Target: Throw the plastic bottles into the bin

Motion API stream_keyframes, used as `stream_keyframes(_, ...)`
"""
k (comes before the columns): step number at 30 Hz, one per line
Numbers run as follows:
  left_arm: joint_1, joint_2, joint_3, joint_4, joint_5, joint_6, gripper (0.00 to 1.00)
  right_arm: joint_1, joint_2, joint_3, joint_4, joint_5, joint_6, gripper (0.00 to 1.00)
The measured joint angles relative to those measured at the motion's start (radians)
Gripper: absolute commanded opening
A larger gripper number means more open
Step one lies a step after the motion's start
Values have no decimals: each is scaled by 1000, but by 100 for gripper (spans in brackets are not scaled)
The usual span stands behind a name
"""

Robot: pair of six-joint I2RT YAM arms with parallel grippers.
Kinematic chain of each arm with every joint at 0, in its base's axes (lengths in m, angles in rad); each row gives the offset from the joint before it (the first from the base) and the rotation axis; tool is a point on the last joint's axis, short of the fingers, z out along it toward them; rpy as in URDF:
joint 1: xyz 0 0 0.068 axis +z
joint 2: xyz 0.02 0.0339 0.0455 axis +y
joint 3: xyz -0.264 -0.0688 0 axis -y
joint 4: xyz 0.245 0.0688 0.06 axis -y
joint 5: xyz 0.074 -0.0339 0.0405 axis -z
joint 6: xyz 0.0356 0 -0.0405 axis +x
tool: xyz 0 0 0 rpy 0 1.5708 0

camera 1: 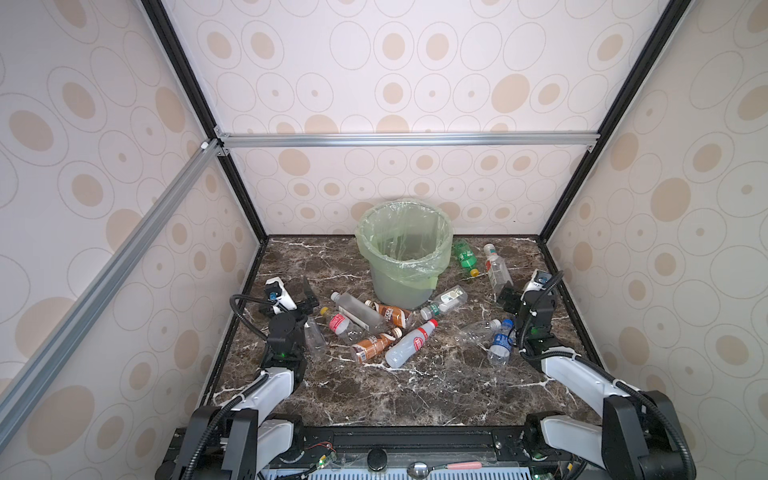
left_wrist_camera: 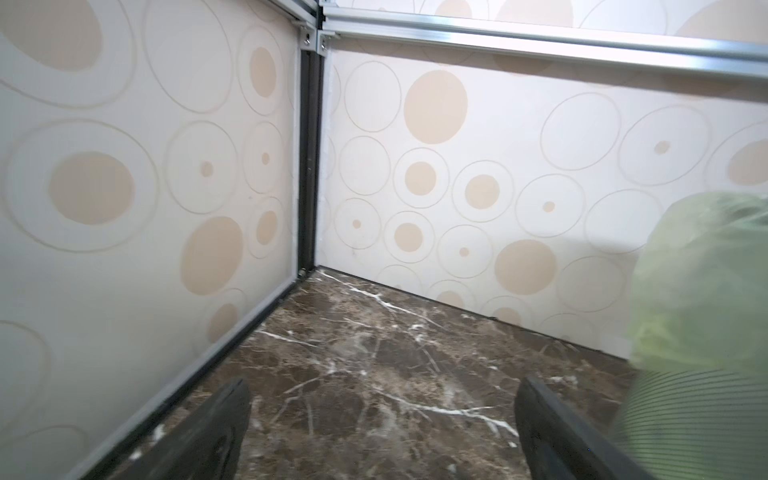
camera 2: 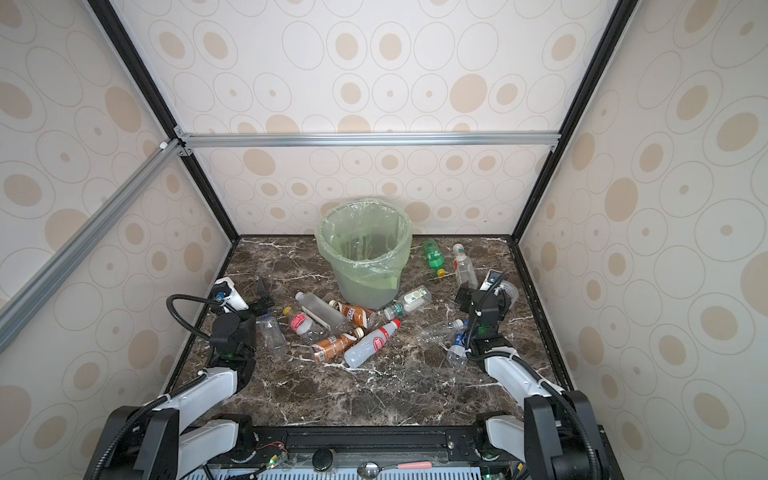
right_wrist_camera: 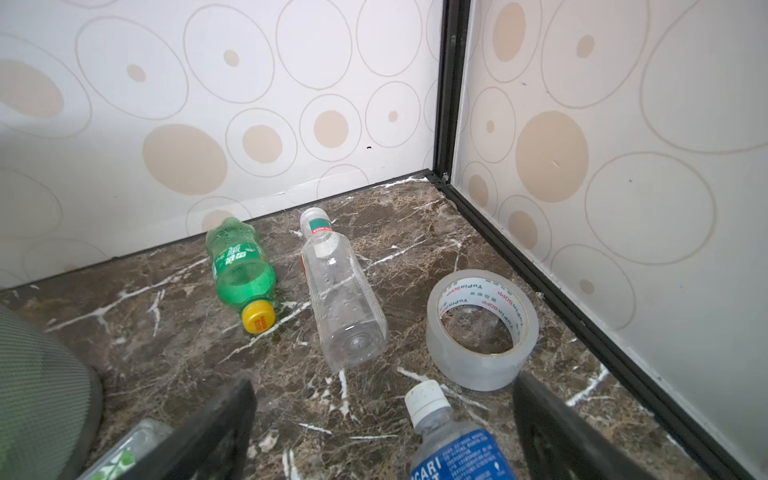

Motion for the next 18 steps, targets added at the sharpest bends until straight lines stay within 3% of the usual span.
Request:
stream_keyframes(5,-11,46,74,-170,169,-192,99,48,19,19,-84,-133,53,100)
stream_keyframes(13,-70,128,97,-248,460,-428,99,430,153,64,-87,-131,31,99)
stream_keyframes(18,-137,118,98,-278,511,-466,99,583,294,127,-15,-94,8,99)
